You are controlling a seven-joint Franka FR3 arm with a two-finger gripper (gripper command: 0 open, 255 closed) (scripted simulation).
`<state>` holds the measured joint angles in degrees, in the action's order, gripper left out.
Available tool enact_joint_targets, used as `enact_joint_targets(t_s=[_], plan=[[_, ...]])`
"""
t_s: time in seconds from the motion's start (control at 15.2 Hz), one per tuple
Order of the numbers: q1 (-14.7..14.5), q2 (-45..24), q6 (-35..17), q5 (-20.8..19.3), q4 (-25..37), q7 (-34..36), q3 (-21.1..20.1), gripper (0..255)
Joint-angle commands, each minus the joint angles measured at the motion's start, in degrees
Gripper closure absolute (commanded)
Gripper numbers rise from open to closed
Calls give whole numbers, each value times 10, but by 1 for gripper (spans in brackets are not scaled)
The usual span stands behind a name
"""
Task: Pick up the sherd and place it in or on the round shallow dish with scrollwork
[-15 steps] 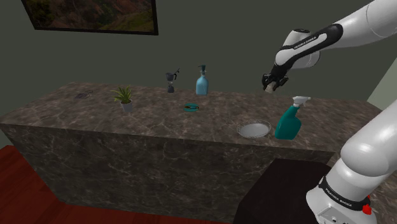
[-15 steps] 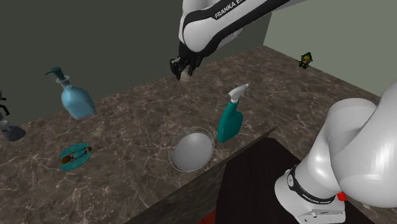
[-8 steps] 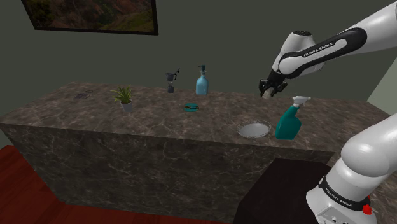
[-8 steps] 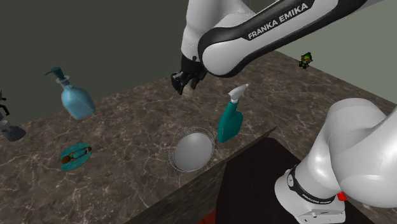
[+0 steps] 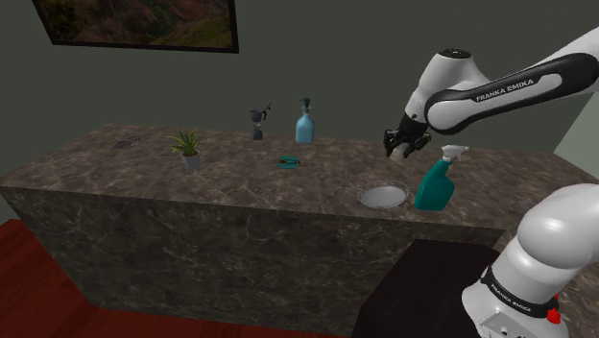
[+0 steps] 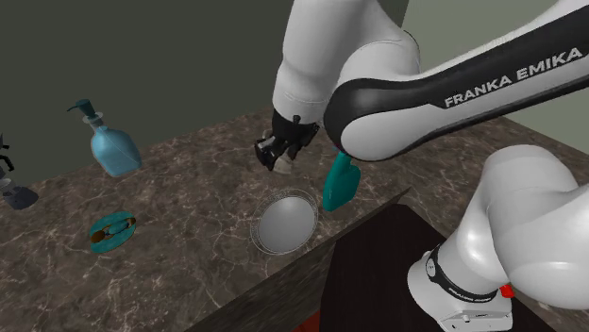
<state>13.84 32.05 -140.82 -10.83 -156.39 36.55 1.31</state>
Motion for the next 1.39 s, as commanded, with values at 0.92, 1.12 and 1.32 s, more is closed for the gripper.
enact_joint_targets(t_s=[0.92,1.12,1.32], plan=[[-55,63,-22,35,-100,132,-111,255],[-50,43,-55,30,-113,140,-116,255],[-44,26,-81,25,-122,147,-122,255]])
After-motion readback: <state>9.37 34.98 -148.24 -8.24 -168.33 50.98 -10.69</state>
